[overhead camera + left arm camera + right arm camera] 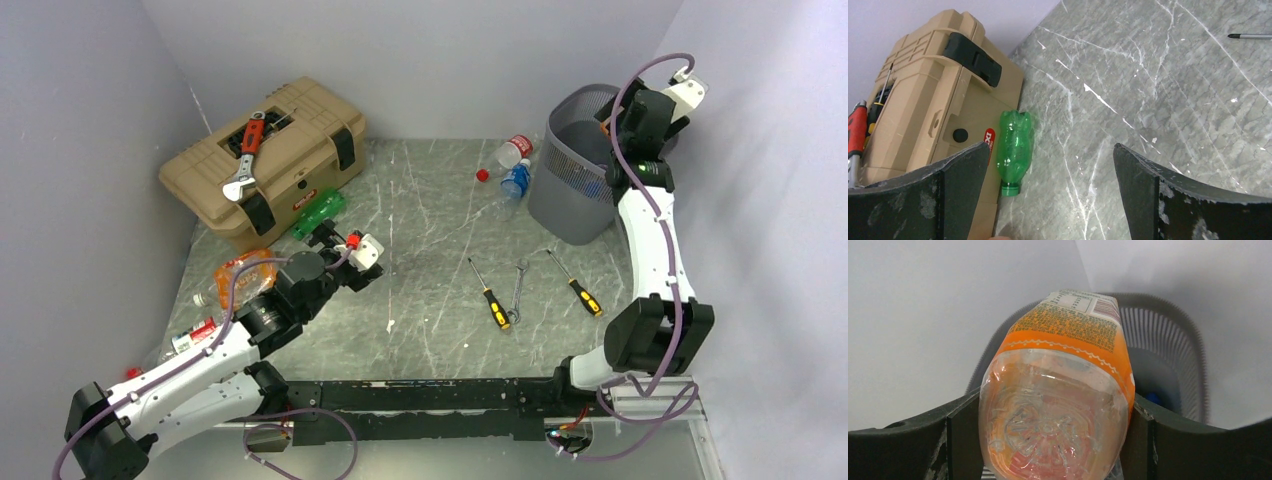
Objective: Put the plastic bottles in the bin
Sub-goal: Place the plastic bottle in the trash bin.
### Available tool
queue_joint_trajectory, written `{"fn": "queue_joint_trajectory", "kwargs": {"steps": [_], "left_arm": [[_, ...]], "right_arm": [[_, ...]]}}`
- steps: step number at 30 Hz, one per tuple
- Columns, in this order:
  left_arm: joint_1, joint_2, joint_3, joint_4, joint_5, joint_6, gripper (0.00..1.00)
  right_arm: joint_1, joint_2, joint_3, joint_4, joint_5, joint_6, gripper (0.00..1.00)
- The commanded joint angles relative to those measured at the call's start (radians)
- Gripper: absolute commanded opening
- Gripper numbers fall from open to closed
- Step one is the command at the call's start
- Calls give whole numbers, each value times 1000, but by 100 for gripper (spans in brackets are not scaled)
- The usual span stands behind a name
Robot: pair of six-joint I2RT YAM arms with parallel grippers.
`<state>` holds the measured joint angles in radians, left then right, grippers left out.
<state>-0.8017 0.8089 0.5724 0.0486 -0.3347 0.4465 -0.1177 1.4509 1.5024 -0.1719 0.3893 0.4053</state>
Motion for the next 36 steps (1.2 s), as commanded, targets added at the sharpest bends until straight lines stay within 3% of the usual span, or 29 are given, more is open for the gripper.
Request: {"fn": "queue_joint_trajectory", "kwargs": {"steps": [1,13,16,19,22,28,32,36], "left_arm": [[6,-7,10,59,25,-7,99],[13,15,15,58,61,-2,99],[13,12,12,59,60,0,99],[14,10,12,59,62,0,99],[15,12,13,57,68,-2,99],[15,12,15,53,77,-6,99],[15,6,15,53,79,-8,99],[14,6,18,48,86,-12,100]], "right_arm": [[-9,38,36,31,-93,88,48],[-11,39,5,47,-149,101,76],[-11,37,5,42,-160,96,72],[-11,39,12,22,-164,104,59],[-19,52,49,-33,-201,152,58],[-31,155,264,-277,-278,281,71],[-31,228,411,-399,-274,291,86],[-31,267,483,-470,-257,280,92]]}}
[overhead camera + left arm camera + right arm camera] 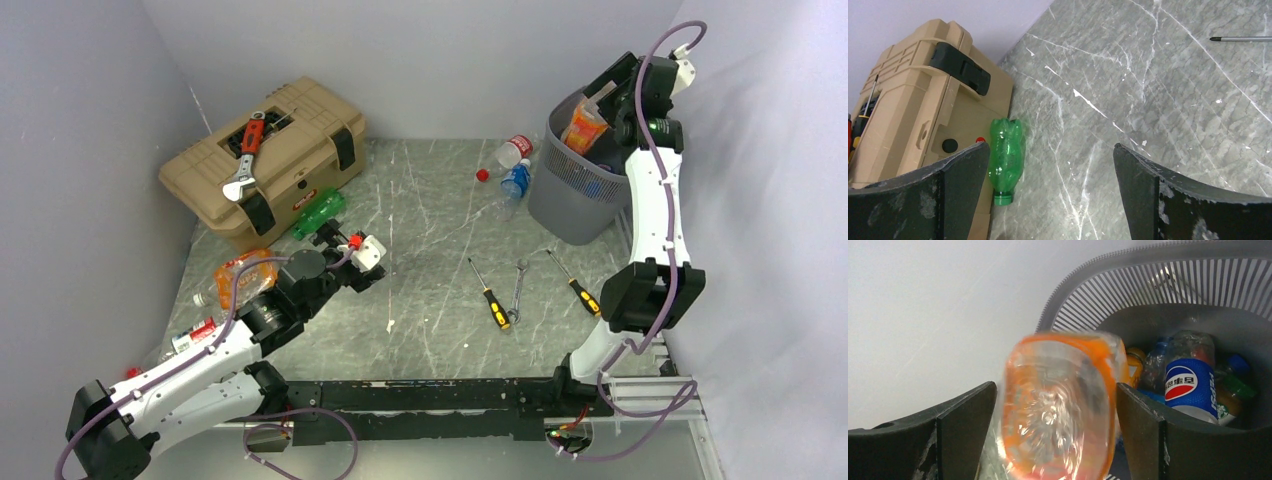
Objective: Put the plastic bottles in the bin
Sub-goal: Place the plastic bottle in the trash bin.
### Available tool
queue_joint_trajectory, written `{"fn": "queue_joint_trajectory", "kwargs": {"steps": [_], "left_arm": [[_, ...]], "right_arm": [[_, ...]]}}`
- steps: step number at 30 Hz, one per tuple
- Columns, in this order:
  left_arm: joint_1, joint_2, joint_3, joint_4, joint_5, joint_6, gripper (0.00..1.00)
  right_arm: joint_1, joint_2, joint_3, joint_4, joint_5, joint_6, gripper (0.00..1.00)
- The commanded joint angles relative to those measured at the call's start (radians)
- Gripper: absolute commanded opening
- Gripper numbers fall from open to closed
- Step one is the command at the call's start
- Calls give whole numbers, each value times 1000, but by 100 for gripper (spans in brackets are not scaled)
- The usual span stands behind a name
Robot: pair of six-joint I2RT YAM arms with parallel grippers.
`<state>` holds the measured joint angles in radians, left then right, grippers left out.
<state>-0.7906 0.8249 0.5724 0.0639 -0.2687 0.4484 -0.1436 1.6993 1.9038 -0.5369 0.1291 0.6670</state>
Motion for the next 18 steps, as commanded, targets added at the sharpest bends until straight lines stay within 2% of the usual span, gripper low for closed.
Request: {"fn": "queue_joint_trajectory", "kwargs": {"steps": [1,5,11,15,18], "left_arm": [[3,-10,18,32,21,-14,100],[4,-12,18,34,26,-17,100],[3,-7,20,32,34,-22,99],[3,-8,20,32,35,-22,99],[4,-11,20,31,38,-23,99]], "right_arm": [[-5,17,74,-104,9,15,94],[-5,9,57,-106,22,2,100],[2,-79,-1,-31,23,-22,98],[14,-114,-38,-1,12,-55,85],[15,-123,-96,37,-13,-66,67]]}}
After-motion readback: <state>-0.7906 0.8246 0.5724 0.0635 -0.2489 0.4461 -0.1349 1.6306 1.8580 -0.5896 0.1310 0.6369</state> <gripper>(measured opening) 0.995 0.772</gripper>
